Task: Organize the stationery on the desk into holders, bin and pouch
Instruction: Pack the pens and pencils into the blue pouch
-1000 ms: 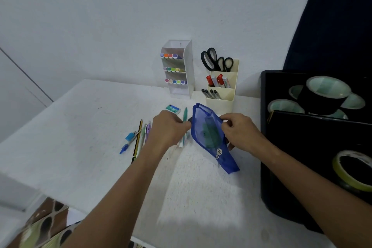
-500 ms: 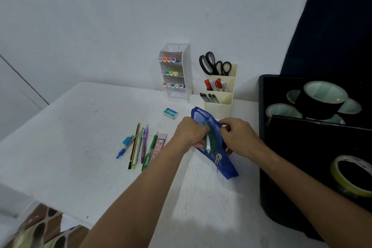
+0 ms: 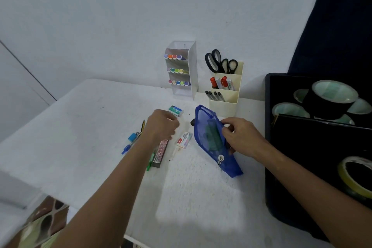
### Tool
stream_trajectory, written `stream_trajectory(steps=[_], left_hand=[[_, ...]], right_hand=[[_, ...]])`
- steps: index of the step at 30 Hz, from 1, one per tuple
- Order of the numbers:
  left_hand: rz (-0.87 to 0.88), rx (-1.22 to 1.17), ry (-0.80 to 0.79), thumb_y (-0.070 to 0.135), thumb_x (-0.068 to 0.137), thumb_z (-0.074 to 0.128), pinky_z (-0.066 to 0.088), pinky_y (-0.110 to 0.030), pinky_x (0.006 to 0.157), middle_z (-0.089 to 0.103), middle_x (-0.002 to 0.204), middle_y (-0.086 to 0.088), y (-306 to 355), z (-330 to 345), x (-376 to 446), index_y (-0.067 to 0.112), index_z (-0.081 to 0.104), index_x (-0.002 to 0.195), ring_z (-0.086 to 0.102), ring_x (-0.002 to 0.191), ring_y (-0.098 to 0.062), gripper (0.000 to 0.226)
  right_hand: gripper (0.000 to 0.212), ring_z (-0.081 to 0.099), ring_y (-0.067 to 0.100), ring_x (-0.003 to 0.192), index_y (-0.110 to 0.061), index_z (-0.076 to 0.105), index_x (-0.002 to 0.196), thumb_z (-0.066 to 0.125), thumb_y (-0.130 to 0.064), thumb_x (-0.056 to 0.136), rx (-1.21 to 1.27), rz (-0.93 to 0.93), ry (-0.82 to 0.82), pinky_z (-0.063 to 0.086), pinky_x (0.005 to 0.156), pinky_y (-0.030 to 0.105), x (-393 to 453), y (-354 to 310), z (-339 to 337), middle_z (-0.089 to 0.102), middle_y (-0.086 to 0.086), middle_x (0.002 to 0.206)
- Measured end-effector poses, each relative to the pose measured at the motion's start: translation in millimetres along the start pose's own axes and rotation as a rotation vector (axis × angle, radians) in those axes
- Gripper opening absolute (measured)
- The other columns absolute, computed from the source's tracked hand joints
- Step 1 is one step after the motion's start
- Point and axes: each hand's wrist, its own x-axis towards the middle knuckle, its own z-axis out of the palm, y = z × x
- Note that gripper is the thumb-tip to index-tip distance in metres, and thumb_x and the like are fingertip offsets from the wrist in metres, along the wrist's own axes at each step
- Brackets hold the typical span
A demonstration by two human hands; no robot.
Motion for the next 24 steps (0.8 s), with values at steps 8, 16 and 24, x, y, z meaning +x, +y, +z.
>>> stream_trajectory(steps=[8, 16, 24], left_hand=[[-0.058, 0.399, 0.044, 0.011, 0.086, 0.057, 0.049, -0.029, 0.072, 0.063, 0.104, -0.008, -53.0, -16.1, 3.1, 0.01, 0.067, 0.104, 0.058, 0.086, -0.021, 0.02], [-0.138, 0.51, 0.029, 0.016, 0.089, 0.056, 0.037, -0.021, 0.044, 0.056, 0.069, -0.003, -69.5, -2.5, 0.4, 0.005, 0.056, 0.086, 0.053, 0.057, -0.011, 0.012], [-0.14, 0.553, 0.024, 0.011, 0.092, 0.051, 0.052, -0.027, 0.065, 0.054, 0.075, -0.003, -61.1, 3.3, -3.8, 0.007, 0.052, 0.092, 0.055, 0.066, -0.012, 0.004]], right_hand=[[0.033, 0.066, 0.018, 0.055, -0.014, 0.052, 0.131, 0.044, -0.017, 0.099, 0.006, -0.003, -0.033, 0.056, 0.052, 0.022, -1.5, -2.1, 3.8, 0.065, 0.002, 0.085], [0.033, 0.067, 0.023, 0.059, -0.014, 0.052, 0.131, 0.044, -0.017, 0.099, 0.009, -0.003, -0.011, 0.058, 0.052, 0.025, -2.2, 0.2, 3.7, 0.065, 0.005, 0.096], [0.026, 0.067, 0.019, 0.066, -0.015, 0.059, 0.118, 0.047, -0.019, 0.095, 0.013, 0.021, 0.091, 0.059, 0.05, 0.032, 2.5, 4.7, 2.7, 0.066, 0.008, 0.098]])
